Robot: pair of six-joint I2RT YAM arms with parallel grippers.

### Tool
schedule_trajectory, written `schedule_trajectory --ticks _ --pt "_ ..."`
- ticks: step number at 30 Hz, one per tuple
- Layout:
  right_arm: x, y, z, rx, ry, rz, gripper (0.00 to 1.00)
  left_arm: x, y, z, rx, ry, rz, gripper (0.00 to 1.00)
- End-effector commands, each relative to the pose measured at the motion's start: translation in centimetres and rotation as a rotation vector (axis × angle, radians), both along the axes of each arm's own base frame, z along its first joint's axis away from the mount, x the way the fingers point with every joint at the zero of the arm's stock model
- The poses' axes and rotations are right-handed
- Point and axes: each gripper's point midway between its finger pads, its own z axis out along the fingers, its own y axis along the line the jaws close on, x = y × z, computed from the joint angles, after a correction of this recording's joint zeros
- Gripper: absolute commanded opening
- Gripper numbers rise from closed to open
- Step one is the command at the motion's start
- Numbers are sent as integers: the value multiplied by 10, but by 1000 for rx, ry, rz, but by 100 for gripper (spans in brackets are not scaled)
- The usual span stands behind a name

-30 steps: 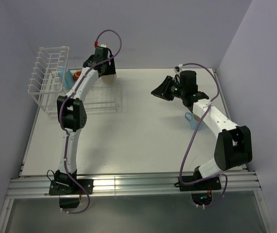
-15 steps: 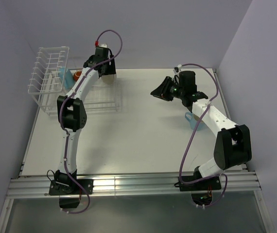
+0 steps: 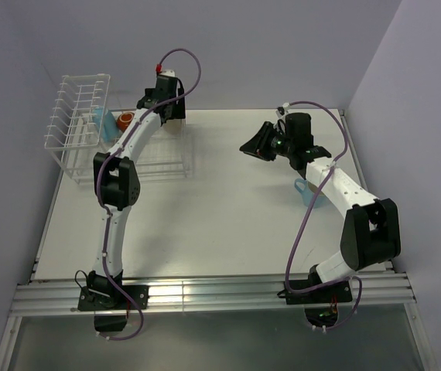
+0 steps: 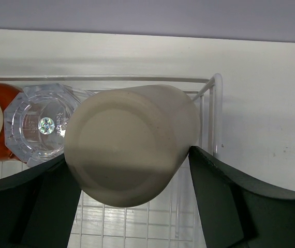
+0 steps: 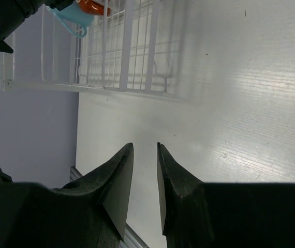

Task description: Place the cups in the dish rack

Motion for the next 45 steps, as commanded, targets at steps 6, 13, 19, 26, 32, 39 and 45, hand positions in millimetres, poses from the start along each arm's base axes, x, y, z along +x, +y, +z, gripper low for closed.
schedule_trajectory --ticks 6,13,19,26,32,39,45 --pt "1 2 10 -10 -46 12 33 -6 -36 23 -77 -54 -129 84" --pt "0 0 10 -22 -50 6 33 -11 -48 33 -135 -80 -177 85" --pt "-1 -1 10 -27 -49 3 33 -14 -52 42 -157 -93 -196 85" --pt "-1 -3 12 -34 -54 -1 33 -18 -57 61 -196 -134 -222 88" --pt "-1 -2 12 -35 -51 1 33 -21 -55 76 -199 -159 -224 90" --pt "0 -2 13 -38 -52 -1 33 -26 -54 95 -210 -189 -233 91" --pt "-1 -2 17 -43 -60 -5 33 -30 -47 118 -210 -228 -220 92"
